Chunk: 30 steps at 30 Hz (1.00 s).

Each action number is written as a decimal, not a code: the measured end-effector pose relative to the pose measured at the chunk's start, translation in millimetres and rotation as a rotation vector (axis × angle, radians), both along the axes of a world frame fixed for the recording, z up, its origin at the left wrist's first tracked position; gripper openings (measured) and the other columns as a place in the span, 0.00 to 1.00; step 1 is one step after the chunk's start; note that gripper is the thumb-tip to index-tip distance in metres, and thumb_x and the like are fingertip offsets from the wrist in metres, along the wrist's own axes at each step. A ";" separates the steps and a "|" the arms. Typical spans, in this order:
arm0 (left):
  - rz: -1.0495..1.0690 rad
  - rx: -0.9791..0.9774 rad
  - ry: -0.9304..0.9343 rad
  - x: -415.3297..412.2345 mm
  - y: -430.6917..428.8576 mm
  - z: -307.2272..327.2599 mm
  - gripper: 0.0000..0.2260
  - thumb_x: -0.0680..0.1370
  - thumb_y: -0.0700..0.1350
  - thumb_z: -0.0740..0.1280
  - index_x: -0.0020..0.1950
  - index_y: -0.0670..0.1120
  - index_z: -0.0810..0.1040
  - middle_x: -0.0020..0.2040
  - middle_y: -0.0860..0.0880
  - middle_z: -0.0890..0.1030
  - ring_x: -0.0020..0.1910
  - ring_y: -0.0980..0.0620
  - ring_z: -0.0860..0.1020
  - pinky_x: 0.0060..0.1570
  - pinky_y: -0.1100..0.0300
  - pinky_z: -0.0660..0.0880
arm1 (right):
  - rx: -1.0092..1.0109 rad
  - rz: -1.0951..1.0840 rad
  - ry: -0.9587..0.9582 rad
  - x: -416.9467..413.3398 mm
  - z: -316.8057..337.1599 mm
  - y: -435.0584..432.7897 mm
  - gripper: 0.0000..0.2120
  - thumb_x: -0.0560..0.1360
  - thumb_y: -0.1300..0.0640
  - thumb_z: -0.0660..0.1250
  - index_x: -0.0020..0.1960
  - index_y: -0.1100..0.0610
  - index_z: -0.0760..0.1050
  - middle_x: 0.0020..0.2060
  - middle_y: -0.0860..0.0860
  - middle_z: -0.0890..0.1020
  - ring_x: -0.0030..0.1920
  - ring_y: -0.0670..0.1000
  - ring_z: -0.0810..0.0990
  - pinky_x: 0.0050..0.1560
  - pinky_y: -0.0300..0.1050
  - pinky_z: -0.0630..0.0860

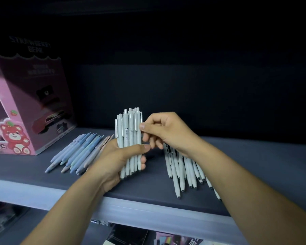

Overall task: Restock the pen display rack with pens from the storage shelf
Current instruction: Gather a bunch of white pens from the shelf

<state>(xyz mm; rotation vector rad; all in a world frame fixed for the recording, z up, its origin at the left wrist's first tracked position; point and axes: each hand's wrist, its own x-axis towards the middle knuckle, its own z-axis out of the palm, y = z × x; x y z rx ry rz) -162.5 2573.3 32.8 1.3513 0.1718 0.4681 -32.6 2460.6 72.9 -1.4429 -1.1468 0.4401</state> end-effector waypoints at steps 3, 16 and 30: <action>0.029 0.026 -0.027 1.4 1.1 -0.2 0.08 0.76 0.36 0.72 0.54 0.40 0.81 0.43 0.39 0.75 0.30 0.47 0.73 0.31 0.56 0.73 | 0.008 0.026 -0.022 2.2 -0.3 -0.1 0.08 0.79 0.60 0.70 0.46 0.66 0.80 0.34 0.58 0.82 0.30 0.52 0.76 0.24 0.40 0.69; 0.352 0.198 -0.055 5.0 -5.8 1.6 0.07 0.68 0.37 0.69 0.42 0.39 0.74 0.30 0.40 0.71 0.23 0.45 0.70 0.27 0.54 0.71 | 0.024 -0.067 0.004 -3.9 6.0 1.2 0.06 0.82 0.59 0.65 0.48 0.59 0.79 0.37 0.53 0.82 0.35 0.55 0.82 0.34 0.48 0.78; 0.101 0.257 -0.134 18.5 -34.8 2.4 0.06 0.69 0.41 0.71 0.34 0.47 0.76 0.27 0.40 0.71 0.24 0.44 0.70 0.30 0.48 0.68 | -0.472 -0.740 -0.895 -41.9 10.4 -102.1 0.16 0.81 0.49 0.63 0.68 0.51 0.72 0.60 0.47 0.76 0.55 0.52 0.79 0.51 0.53 0.79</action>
